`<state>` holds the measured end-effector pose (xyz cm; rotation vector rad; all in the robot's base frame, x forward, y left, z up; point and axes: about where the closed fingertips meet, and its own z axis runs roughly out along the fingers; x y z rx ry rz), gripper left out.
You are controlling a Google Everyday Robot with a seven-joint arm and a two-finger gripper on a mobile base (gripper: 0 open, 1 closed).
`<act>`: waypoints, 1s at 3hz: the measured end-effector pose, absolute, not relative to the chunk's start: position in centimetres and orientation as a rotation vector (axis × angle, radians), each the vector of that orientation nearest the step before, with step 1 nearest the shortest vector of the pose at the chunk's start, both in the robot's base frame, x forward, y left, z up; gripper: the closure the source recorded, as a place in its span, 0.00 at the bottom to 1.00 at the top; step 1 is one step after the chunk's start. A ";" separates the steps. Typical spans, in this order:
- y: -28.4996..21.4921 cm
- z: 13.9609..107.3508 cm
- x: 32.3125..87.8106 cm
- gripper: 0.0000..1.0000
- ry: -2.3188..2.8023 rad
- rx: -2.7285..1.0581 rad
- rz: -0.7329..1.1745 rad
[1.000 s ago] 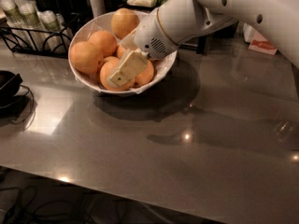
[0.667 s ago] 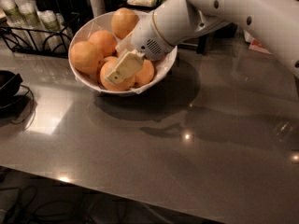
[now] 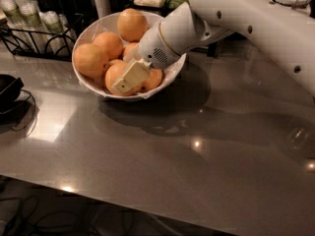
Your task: Pick orange from white bowl
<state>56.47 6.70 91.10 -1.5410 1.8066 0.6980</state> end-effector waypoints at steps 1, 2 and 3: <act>6.8 90.0 56.9 0.30 1.828 -1.538 0.713; 7.0 89.2 57.5 0.33 1.844 -1.538 0.731; 6.9 89.1 57.6 0.40 1.851 -1.536 0.739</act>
Offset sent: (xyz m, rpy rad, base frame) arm 0.0187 0.0008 -0.0267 -0.0062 0.0660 -0.0093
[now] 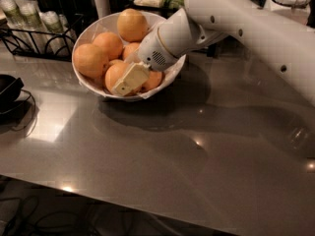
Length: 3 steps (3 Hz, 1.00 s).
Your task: Pick orange from white bowl
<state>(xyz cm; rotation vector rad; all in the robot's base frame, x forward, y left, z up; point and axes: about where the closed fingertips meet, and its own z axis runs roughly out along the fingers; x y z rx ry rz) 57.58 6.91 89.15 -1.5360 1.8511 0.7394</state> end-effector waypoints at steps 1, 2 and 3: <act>6.9 89.1 57.6 0.59 1.851 -1.536 0.739; 6.9 89.1 57.6 0.83 1.851 -1.536 0.740; 6.9 89.1 57.6 1.00 1.851 -1.536 0.740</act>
Offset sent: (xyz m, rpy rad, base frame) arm 0.0000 0.0000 0.0000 0.0000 0.0000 0.0000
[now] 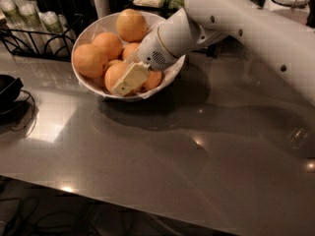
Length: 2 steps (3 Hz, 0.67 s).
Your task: Pick orange from white bowl
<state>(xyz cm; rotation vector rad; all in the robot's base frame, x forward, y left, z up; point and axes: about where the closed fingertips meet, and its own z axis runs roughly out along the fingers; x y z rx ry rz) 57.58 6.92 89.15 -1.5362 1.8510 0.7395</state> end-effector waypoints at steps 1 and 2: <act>6.9 89.1 57.6 1.00 1.851 -1.536 0.740; 6.9 89.5 57.6 1.00 1.851 -1.536 0.740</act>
Offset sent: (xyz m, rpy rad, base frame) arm -0.0003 -0.0015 0.0037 0.0398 0.0172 0.0069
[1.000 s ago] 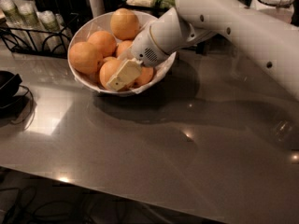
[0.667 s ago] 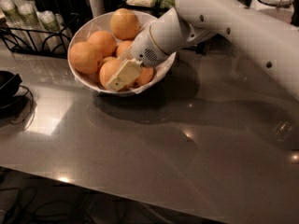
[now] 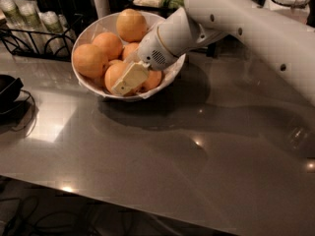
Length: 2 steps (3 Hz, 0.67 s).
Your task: Pick orange from white bowl
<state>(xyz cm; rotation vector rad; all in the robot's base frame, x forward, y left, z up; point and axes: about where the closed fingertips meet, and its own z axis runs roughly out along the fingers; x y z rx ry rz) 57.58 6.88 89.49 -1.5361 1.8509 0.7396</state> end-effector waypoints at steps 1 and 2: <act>6.9 89.5 57.6 1.00 1.850 -1.536 0.740; 6.6 91.9 57.1 1.00 1.761 -1.503 0.817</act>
Offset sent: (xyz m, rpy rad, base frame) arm -0.0135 -0.0147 0.0716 0.2815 -0.0412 0.0687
